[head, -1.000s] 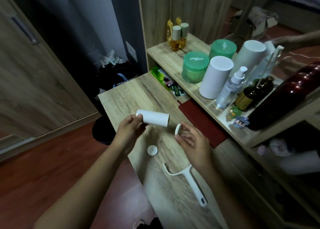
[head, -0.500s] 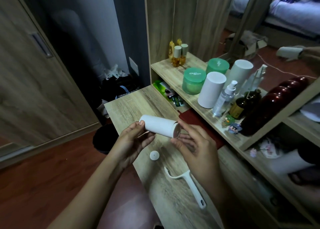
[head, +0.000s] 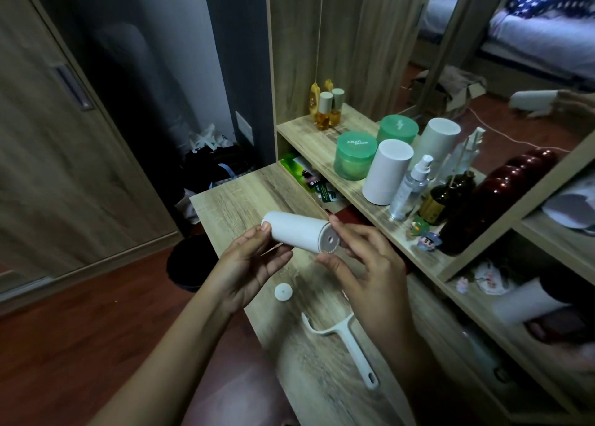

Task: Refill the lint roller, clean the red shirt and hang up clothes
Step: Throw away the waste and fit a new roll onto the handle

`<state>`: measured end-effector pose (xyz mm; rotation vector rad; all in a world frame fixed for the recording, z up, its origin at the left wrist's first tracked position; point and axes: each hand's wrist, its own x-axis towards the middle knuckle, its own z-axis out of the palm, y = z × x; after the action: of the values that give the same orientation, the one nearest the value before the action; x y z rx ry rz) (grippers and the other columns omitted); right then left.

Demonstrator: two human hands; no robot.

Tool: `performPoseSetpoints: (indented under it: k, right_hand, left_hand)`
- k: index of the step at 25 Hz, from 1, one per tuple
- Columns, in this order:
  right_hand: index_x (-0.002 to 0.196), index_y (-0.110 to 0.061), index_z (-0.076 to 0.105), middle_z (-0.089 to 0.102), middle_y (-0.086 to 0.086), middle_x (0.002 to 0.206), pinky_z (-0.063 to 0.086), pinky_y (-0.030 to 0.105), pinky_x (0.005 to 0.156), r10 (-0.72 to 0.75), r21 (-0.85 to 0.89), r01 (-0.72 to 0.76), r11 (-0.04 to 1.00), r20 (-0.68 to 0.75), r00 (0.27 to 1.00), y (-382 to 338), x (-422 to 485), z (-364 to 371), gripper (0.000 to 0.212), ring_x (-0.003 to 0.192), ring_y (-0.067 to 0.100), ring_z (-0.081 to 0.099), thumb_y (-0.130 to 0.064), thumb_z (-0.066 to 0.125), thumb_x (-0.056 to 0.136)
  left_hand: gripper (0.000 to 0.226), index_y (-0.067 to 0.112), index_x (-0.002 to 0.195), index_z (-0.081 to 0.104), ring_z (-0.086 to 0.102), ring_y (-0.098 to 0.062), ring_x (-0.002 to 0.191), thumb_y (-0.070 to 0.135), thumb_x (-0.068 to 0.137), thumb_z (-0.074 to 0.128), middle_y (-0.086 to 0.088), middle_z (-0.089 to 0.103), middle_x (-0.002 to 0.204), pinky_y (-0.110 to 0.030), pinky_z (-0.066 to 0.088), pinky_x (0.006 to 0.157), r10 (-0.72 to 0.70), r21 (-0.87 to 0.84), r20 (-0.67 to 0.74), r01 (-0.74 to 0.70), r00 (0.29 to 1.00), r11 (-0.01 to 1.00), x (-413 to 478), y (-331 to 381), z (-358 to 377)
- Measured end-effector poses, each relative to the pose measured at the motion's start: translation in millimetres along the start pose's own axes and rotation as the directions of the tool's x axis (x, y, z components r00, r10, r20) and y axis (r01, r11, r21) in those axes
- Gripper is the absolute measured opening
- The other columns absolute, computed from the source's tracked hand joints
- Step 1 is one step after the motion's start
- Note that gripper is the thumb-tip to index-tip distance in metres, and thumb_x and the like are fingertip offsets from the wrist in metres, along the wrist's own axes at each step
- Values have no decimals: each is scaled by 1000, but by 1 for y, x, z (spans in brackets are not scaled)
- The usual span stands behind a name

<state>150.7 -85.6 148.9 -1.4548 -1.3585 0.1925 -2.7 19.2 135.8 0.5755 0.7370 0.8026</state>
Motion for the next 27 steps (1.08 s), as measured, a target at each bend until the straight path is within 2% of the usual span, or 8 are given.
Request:
performPoseSetpoints:
  k: [3,8,13,19,20,22,24,27]
  right_hand:
    - [123,-17,58,55,-6,109,37,2,88,-33,-38,32,999,-15,999,0,1,1,49,104,-13,48,-34,64,78]
    - [128,-10,53,58,8,115,36,3,88,-72,-151,83,985,80,994,9,11,-3,51,100,0,49,-36,54,84]
    - [131,-19,48,59,-1,123,46,18,92,250,184,-246,952,0,968,37,2,4,62,108,-5,57,-53,59,81]
    - [120,-32,53,63,2,121,44,25,97,563,443,-511,736,18,826,69,-8,19,32,111,6,59,-36,49,89]
    - [112,-33,58,65,2,115,48,23,92,601,462,-548,697,40,798,72,-8,18,23,103,5,62,-32,46,92]
    - [100,-31,61,67,0,103,51,16,80,654,498,-605,621,97,750,74,-9,19,19,88,-1,67,-27,42,96]
    - [96,-30,62,68,-6,98,52,19,80,658,480,-626,615,124,742,79,-10,20,19,85,-3,67,-31,43,94]
    - [95,-30,63,69,-8,95,50,25,86,621,481,-593,646,121,775,82,-9,21,24,89,1,67,-41,45,84]
  left_hand:
    - [23,7,102,60,66,-19,79,21,86,52,-9,64,90,-28,59,70,-19,-10,8,19,1000,1000,1,-5,6]
    - [21,5,107,56,67,-19,79,17,93,47,-11,63,93,-28,58,72,-3,-56,-24,1,1000,998,2,-18,10]
    - [13,9,76,53,70,-15,81,19,84,55,-4,69,78,-23,57,75,152,155,19,-153,988,976,2,-23,16]
    - [24,18,92,58,68,-21,95,32,99,40,-6,69,102,-30,53,83,242,406,-25,-212,970,889,29,-43,-1]
    - [21,20,92,61,67,-22,97,30,98,44,-7,68,103,-34,53,85,283,588,-38,-208,958,782,43,-51,-17]
    - [16,17,100,66,66,-27,97,22,94,52,-10,69,104,-37,52,85,318,939,89,-186,944,289,68,-71,-55]
    - [24,8,106,68,67,-32,92,16,87,55,-17,68,107,-34,53,79,213,942,325,-295,921,-163,87,-95,-88]
    - [21,13,84,70,65,-32,73,22,81,51,-11,67,85,-33,56,66,102,852,449,-390,888,-350,99,-133,-117]
